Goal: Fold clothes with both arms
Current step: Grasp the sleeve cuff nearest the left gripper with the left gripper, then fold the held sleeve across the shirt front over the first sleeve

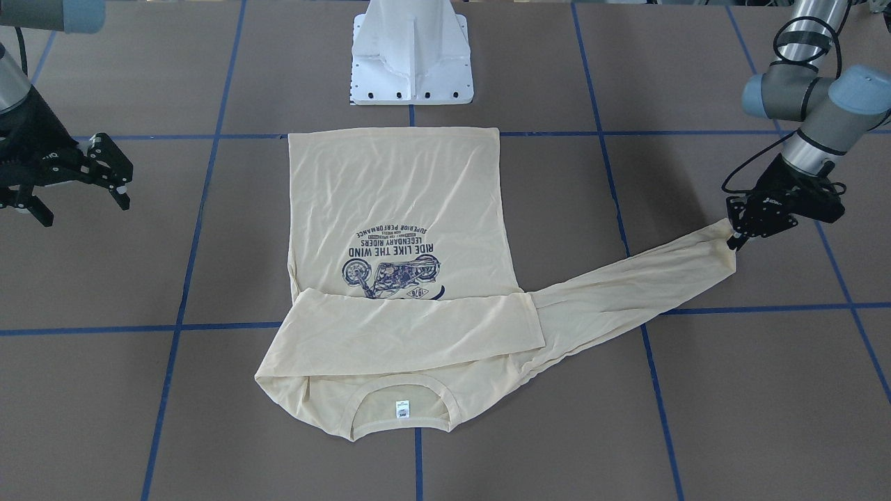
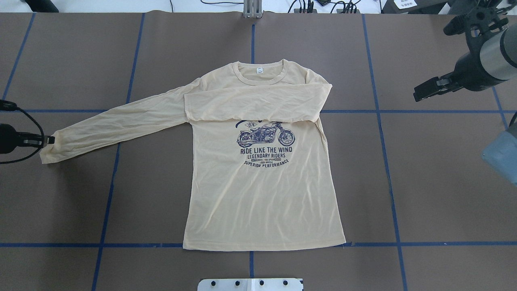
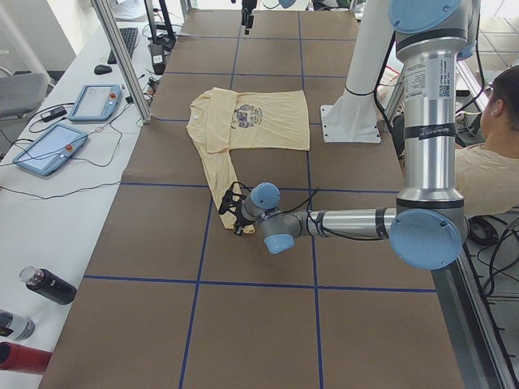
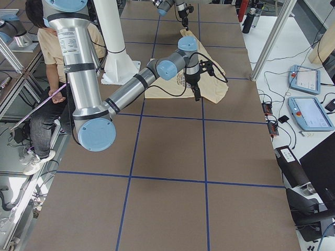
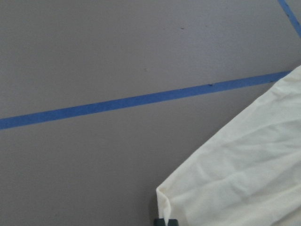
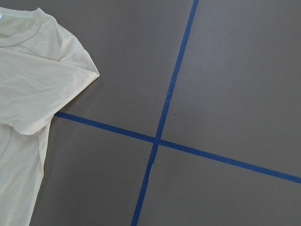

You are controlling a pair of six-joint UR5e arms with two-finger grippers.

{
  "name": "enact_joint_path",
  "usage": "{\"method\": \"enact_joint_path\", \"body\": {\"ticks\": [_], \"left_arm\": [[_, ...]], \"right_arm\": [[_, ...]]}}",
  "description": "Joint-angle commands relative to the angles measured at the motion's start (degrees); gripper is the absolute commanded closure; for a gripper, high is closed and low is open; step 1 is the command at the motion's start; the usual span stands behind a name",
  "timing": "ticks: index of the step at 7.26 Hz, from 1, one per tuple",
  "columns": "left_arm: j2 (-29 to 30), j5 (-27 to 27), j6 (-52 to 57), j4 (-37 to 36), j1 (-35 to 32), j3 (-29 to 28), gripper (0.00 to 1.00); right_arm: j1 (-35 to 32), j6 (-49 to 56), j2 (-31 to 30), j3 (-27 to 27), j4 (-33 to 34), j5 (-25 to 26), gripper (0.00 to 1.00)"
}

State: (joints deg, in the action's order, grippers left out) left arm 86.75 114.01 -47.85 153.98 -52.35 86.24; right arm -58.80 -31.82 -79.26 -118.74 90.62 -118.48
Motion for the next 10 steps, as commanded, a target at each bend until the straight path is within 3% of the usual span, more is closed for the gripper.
{"method": "enact_joint_path", "body": {"ticks": [1,3,4,6,10], "left_arm": [[9.1,0.6,0.0,-20.9,-0.7,8.9,1.00],[25.0,0.6,-0.9,-43.2,-0.6,12.5,1.00],[31.9,0.9,-4.1,-49.3,-0.1,11.9,1.00],[41.7,1.1,-9.7,-55.2,1.9,11.1,1.00],[61.4,1.6,-18.9,-56.8,5.7,-5.7,1.00]], "right_arm": [[0.0,0.0,0.1,0.1,0.0,0.0,0.00],[0.0,0.0,0.1,0.2,0.0,0.1,0.00],[0.0,-0.1,0.1,0.3,0.0,0.2,0.00],[-0.1,-0.1,0.1,0.3,0.0,0.3,0.00],[-0.4,-0.4,0.2,0.3,0.0,0.3,0.00]]}}
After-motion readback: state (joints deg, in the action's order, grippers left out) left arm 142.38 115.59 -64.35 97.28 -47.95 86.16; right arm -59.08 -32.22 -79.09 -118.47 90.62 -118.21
